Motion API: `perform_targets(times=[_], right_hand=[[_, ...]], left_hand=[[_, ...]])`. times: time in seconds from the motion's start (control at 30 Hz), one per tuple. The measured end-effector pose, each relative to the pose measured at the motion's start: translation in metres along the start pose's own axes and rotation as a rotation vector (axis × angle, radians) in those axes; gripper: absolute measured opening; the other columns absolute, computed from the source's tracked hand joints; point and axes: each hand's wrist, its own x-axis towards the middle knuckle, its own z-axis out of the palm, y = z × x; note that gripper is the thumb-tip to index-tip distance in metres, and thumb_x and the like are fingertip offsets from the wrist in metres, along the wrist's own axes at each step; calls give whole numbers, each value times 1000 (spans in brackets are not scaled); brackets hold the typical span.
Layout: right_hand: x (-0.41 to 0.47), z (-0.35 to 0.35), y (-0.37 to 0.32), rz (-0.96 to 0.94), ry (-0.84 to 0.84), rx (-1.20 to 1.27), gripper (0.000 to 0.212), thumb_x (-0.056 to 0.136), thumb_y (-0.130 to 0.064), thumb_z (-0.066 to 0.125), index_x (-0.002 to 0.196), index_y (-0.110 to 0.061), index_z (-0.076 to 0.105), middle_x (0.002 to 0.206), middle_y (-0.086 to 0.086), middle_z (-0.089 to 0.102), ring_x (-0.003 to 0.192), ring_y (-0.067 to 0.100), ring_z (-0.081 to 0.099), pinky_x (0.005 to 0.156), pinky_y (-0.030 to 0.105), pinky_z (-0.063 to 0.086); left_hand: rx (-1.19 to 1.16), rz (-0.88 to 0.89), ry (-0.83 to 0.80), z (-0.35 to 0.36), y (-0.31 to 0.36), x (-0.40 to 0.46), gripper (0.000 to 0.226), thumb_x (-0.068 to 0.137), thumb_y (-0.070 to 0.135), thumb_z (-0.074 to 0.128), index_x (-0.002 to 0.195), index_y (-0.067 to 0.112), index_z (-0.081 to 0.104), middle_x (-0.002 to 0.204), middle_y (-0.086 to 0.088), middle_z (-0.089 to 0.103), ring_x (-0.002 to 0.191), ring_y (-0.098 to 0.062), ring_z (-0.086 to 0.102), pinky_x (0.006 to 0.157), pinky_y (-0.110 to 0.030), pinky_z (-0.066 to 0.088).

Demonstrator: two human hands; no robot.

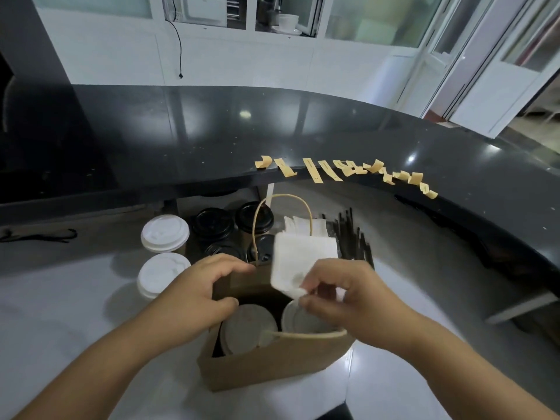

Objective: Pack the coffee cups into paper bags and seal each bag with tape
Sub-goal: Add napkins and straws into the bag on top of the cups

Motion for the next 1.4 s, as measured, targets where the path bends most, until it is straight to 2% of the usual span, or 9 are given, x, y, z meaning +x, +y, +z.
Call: perform_targets(times=[0.07, 0.2, 0.33, 0.57, 0.77, 0.93, 1.03, 1.23, 1.4], right_hand=[[10, 8, 0, -24, -129, -123, 6, 81, -20, 72, 82, -23, 67, 73, -15, 58, 66, 5, 53, 61, 20, 44], [29, 25, -4, -77, -359, -406, 9, 86, -25, 67, 92, -19, 69, 85, -6, 66, 72, 6, 50, 69, 29, 47], [42, 37, -11, -44, -523, -488, 6, 87, -24, 64, 87, -19, 67, 82, -4, 66, 71, 13, 52, 67, 33, 47], [42, 44, -11, -41, -701, -462, 21, 95, -27, 52, 107, -21, 69, 98, -4, 69, 85, 16, 60, 79, 39, 50], [40, 14, -11, 96, -420, -167, 14, 92, -14, 59, 97, -17, 71, 85, -5, 72, 74, -1, 64, 75, 18, 53], [28, -21, -1, 184, -87, 70, 15, 92, -8, 57, 88, -14, 70, 76, 3, 72, 69, 12, 69, 65, 24, 57], [20, -42, 11, 262, 76, 141, 15, 92, -9, 56, 88, -14, 70, 73, 5, 71, 65, 16, 68, 62, 23, 57], [2, -63, 80, 545, 384, 172, 11, 92, -10, 58, 87, -10, 69, 70, 8, 69, 58, 13, 62, 53, 19, 51], [-23, -47, 162, 868, 321, -147, 14, 88, -9, 61, 76, -14, 67, 71, 6, 68, 67, 20, 63, 67, 39, 56]], left_hand=[[-25, 5, -9, 0, 2, 0, 53, 74, -11, 60, 110, 28, 63, 111, 20, 58, 68, 17, 53, 60, -2, 37], [-87, 19, -22, 0, 2, -1, 62, 70, -19, 53, 111, 26, 64, 113, 16, 59, 73, 14, 56, 59, -2, 38], [-138, 32, -20, 0, 3, -2, 62, 69, -24, 50, 112, 19, 65, 115, 12, 59, 72, 15, 57, 58, 1, 36], [-119, 49, -25, -2, 2, -5, 61, 69, -23, 51, 114, 17, 65, 116, 12, 59, 73, 16, 56, 59, 2, 36], [-91, 48, -27, -2, 1, -5, 62, 69, -21, 52, 113, 22, 66, 113, 17, 59, 86, 12, 57, 63, -1, 38], [-134, 14, -51, 0, 4, -1, 57, 61, 3, 52, 107, 35, 64, 109, 27, 58, 88, 8, 59, 61, -5, 42], [-130, 15, -49, 5, 6, 3, 59, 66, -8, 54, 106, 34, 65, 108, 25, 60, 91, 7, 59, 63, -4, 42], [-86, 33, -58, 11, 11, 13, 60, 72, -15, 54, 104, 34, 67, 107, 27, 59, 93, 7, 58, 65, -6, 42], [-77, 42, -84, 14, 13, 21, 56, 73, -14, 55, 97, 34, 70, 108, 26, 61, 91, 7, 59, 65, -4, 41]])
